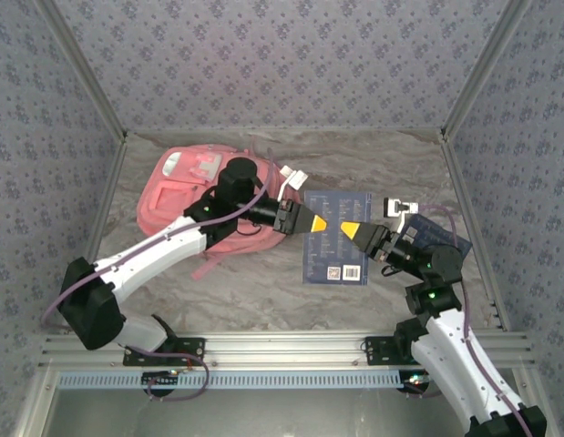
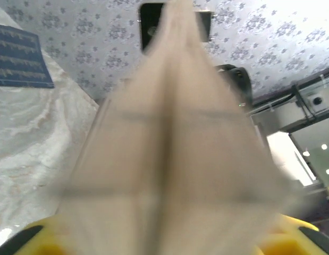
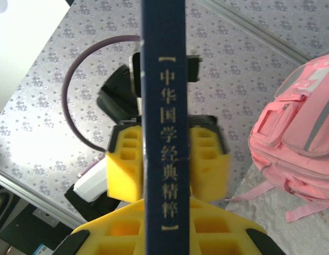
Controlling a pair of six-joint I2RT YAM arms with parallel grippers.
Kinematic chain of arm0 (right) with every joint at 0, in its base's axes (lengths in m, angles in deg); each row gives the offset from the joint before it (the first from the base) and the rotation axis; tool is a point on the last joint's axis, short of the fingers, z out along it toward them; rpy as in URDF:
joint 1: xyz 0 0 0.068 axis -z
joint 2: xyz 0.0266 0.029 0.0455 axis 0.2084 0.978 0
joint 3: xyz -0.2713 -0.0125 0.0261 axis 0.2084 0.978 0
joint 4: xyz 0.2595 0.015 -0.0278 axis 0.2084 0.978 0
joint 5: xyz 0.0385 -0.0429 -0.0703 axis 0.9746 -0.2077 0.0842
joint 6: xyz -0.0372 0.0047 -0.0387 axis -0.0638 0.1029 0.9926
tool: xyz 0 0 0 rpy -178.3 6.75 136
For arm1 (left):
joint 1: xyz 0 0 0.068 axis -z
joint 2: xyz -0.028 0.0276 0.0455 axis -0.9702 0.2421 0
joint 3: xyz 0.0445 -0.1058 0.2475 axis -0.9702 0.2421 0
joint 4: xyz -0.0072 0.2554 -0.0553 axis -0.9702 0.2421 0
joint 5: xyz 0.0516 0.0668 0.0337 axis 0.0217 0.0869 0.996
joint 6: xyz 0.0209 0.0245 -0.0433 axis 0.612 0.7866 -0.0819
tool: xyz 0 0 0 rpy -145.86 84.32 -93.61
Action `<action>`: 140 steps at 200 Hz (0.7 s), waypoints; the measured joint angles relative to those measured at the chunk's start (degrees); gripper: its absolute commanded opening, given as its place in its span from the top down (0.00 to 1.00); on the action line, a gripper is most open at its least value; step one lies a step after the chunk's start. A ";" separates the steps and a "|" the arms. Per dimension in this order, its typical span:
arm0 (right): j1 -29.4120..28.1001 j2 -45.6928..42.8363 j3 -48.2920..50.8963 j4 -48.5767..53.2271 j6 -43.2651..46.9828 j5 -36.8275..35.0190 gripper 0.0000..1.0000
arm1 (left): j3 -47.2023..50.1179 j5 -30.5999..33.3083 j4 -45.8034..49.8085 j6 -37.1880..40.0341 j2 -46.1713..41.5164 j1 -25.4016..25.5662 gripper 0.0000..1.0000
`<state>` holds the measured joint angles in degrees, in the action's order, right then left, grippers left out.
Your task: Pack the student bag
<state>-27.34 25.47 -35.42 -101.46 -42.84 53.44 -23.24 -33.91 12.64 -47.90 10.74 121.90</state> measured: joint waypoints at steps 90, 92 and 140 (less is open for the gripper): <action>-2.34 -2.84 -6.54 19.71 12.87 -4.57 0.43 | 0.68 1.88 1.27 1.84 -1.05 0.02 1.00; -2.36 -2.86 -6.67 20.22 13.11 -4.81 0.41 | 0.81 2.08 1.11 1.68 -1.14 -0.07 1.00; -3.06 -6.88 -7.23 26.62 15.32 -14.43 0.18 | 5.53 12.09 -4.74 -3.19 -5.62 -2.51 1.00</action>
<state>-30.40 18.58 -42.65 -74.83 -27.52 39.01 -17.71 -21.82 7.90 -51.09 5.12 119.38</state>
